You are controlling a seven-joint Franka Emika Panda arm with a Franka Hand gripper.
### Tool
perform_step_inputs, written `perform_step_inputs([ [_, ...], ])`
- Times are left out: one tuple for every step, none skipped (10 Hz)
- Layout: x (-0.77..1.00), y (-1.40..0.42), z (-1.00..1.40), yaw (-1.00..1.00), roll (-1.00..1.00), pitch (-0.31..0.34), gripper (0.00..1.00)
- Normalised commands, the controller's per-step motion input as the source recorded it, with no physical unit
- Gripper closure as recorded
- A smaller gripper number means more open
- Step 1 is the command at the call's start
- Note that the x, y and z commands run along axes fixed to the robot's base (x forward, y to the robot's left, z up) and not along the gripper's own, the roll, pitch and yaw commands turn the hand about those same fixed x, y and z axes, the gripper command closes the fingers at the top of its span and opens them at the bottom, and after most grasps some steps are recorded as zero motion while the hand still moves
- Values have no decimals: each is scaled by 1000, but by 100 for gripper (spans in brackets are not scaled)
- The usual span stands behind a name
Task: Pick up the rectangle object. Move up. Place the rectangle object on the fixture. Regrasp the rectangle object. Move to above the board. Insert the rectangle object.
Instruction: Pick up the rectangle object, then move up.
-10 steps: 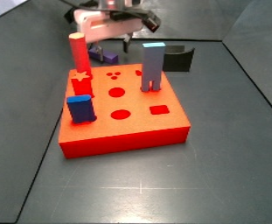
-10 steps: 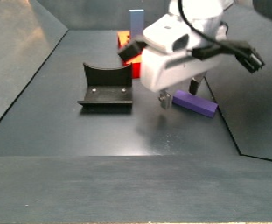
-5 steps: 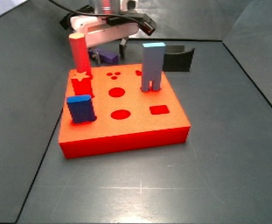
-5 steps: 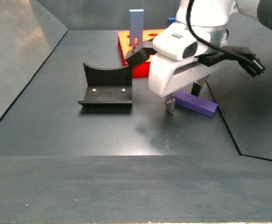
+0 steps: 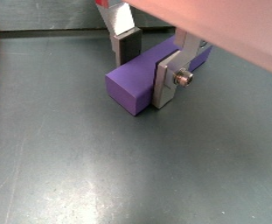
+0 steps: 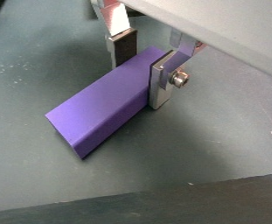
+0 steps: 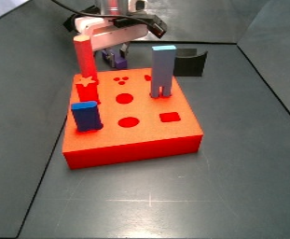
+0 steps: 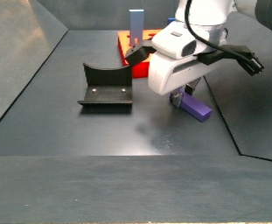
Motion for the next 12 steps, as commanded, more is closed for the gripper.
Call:
perform_step_inputs([
  [0, 0, 0, 0, 0, 0, 100],
  [0, 0, 0, 0, 0, 0, 100],
  [0, 0, 0, 0, 0, 0, 100],
  [0, 0, 0, 0, 0, 0, 100],
  [0, 0, 0, 0, 0, 0, 100],
  [0, 0, 0, 0, 0, 0, 100],
  [0, 0, 0, 0, 0, 0, 100],
  [0, 0, 833, 0, 0, 0, 100],
  [-52, -33, 798, -20, -6, 29, 100],
  [-77, -35, 740, -21, -7, 50, 100],
  [-46, -16, 591, -22, 2, 54, 100],
  [-30, -2, 400, -19, 12, 61, 100],
])
